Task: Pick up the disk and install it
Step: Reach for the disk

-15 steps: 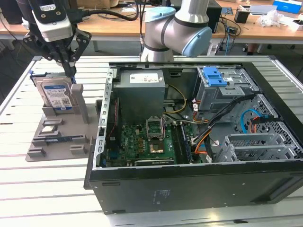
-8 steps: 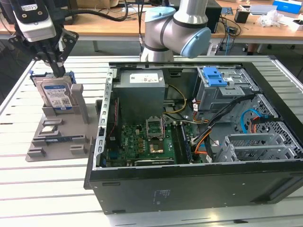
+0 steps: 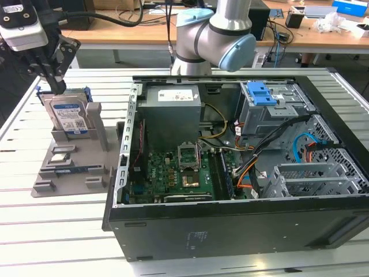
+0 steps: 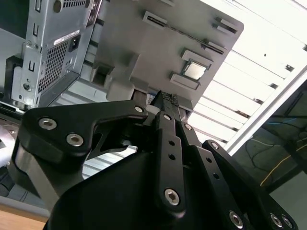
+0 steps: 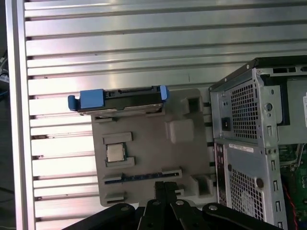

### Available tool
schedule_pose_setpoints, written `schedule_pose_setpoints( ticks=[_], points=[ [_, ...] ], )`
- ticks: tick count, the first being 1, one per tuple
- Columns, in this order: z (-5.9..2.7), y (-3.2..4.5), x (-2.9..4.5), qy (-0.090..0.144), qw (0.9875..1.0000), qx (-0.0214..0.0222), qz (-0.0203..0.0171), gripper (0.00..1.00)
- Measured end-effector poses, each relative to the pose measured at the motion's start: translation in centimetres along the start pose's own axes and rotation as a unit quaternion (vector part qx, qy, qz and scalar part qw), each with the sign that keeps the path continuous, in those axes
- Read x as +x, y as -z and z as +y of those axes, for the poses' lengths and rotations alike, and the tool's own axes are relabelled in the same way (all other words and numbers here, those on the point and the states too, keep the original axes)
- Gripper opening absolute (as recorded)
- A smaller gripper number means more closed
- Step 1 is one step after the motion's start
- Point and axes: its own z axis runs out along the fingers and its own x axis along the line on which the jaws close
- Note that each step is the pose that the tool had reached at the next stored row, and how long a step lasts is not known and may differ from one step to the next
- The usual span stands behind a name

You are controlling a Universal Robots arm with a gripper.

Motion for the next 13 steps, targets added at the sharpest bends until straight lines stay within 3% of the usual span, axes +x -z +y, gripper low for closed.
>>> schedule_pose_setpoints(
  ticks=[13],
  points=[
    [-0.20, 0.07, 2.71, 0.000, 1.0000, 0.0000, 0.0000, 0.11]
  ],
)
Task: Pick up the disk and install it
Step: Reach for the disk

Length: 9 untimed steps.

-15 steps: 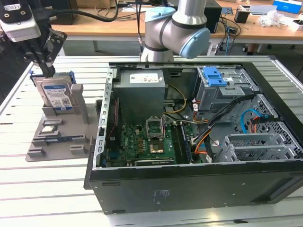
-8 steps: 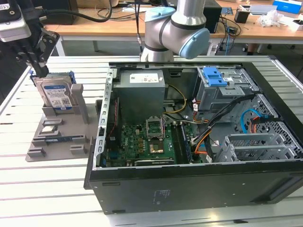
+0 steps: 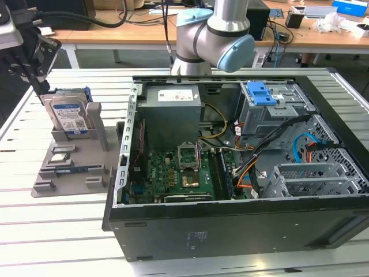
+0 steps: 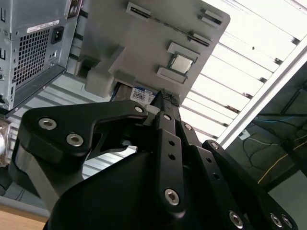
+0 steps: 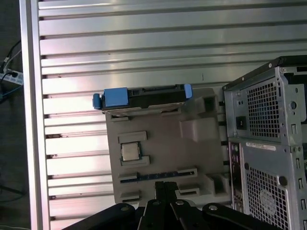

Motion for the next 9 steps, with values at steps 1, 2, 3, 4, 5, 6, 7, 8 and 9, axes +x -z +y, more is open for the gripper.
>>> schedule_pose_setpoints(
  ticks=[1, 2, 3, 4, 5, 6, 7, 8, 9],
  points=[
    [-0.02, 0.01, 0.30, 0.000, 1.0000, 0.0000, 0.0000, 0.11],
    [-0.05, 0.02, 0.64, 0.000, 1.0000, 0.0000, 0.0000, 0.11],
    [-0.07, 0.03, 0.93, 0.000, 1.0000, 0.0000, 0.0000, 0.11],
    [-0.08, 0.03, 1.08, 0.000, 1.0000, 0.0000, 0.0000, 0.11],
    [-0.10, 0.03, 1.32, 0.000, 1.0000, 0.0000, 0.0000, 0.11],
    [-0.13, 0.04, 1.72, 0.000, 1.0000, 0.0000, 0.0000, 0.11],
    [-0.16, 0.05, 2.09, 0.000, 1.0000, 0.0000, 0.0000, 0.11],
    [-0.17, 0.05, 2.25, 0.000, 1.0000, 0.0000, 0.0000, 0.11],
    [-0.18, 0.06, 2.40, 0.000, 1.0000, 0.0000, 0.0000, 0.11]
  ],
)
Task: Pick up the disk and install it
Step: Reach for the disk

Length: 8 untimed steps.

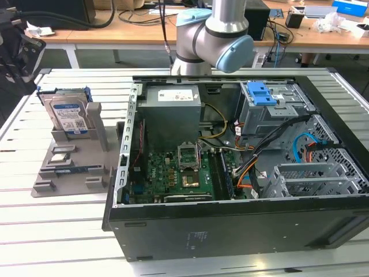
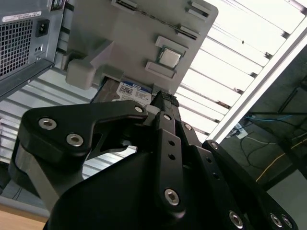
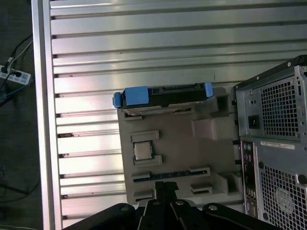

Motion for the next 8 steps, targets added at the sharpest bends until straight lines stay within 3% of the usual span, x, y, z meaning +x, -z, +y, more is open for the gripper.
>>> schedule_pose_setpoints(
  ticks=[6, 8],
  points=[
    [-0.15, 0.05, 1.96, 0.000, 1.0000, 0.0000, 0.0000, 0.11],
    [-0.17, 0.06, 2.31, 0.000, 1.0000, 0.0000, 0.0000, 0.11]
  ],
)
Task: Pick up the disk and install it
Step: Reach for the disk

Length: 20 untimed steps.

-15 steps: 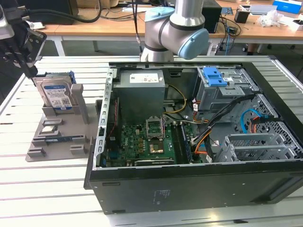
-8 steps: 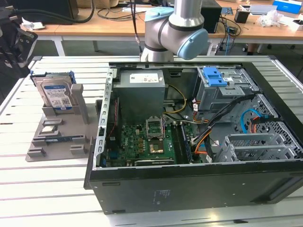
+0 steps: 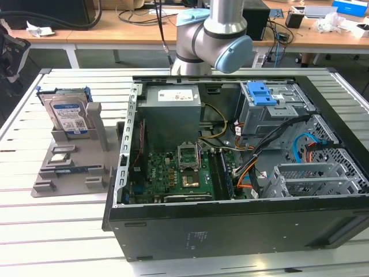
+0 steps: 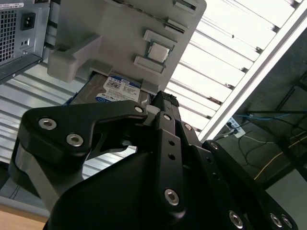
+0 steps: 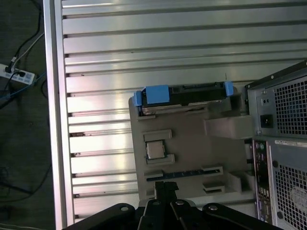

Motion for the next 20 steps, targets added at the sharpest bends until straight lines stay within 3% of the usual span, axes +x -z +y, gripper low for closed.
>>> schedule_pose_setpoints(
  ticks=[4, 8, 20],
  points=[
    [-0.06, 0.01, 0.84, 0.000, 1.0000, 0.0000, 0.0000, 0.11],
    [-0.20, 0.06, 2.74, 0.000, 1.0000, 0.0000, 0.0000, 0.11],
    [-0.41, 0.13, 5.59, 0.000, 1.0000, 0.0000, 0.0000, 0.11]
  ],
)
